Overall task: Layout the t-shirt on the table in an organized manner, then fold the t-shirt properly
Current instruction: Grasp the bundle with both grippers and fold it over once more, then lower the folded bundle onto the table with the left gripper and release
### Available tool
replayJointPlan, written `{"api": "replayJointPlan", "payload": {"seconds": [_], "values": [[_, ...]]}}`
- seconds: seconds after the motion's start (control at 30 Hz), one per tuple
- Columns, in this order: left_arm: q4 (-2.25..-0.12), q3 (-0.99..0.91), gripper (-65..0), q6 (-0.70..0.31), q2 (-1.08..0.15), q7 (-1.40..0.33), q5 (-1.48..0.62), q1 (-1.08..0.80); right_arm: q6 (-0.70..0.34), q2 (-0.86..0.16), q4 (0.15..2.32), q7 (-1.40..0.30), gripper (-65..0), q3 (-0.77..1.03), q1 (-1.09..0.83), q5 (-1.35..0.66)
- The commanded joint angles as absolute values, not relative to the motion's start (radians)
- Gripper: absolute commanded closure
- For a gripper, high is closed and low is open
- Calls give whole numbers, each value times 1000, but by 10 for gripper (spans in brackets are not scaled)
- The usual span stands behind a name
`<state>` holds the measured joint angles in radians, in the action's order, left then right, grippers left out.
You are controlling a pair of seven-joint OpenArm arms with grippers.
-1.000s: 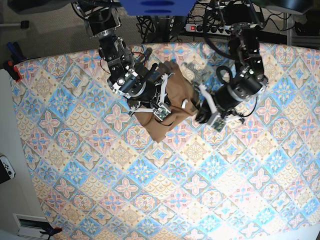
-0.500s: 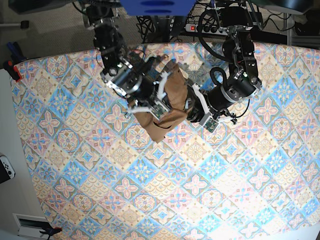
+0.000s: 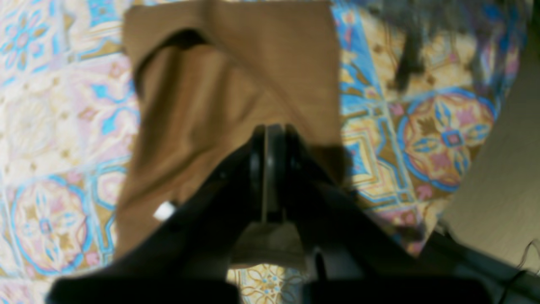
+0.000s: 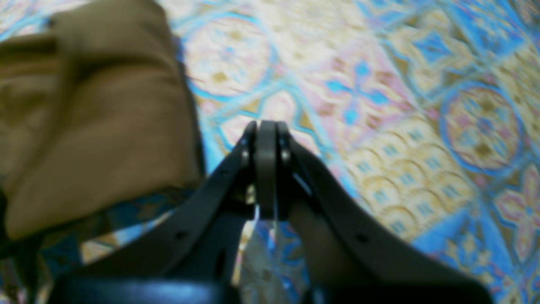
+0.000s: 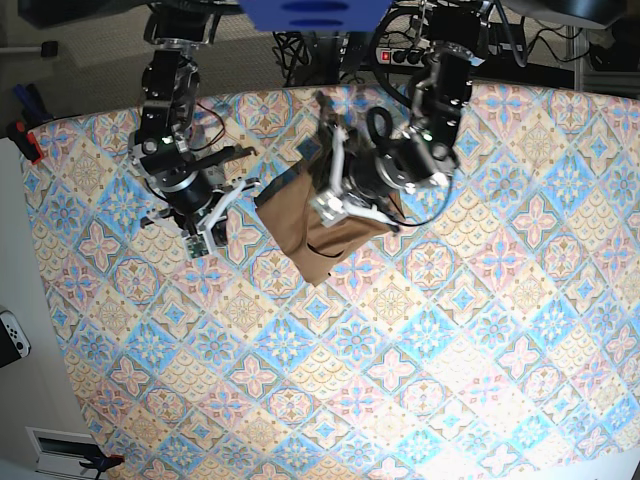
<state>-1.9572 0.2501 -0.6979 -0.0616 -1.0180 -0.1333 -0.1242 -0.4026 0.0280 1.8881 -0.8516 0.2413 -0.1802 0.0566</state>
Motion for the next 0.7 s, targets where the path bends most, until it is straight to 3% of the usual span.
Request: {"api": "replayJointPlan", "payload": {"seconds": [0.0,0.23,0.67], "values": [[-1975,292,0,-698,-56,-997,-116,-111,-409,31,1906,-829,0,239,-166,42],[-1903,438,0,-698,-56,-998,15,-107,-409,31,1906,-829,0,239,-168,42],[-1733,357,0,-698,-97,-997,107,-79,-409,31,1906,-829,0,236,-166,42]]}}
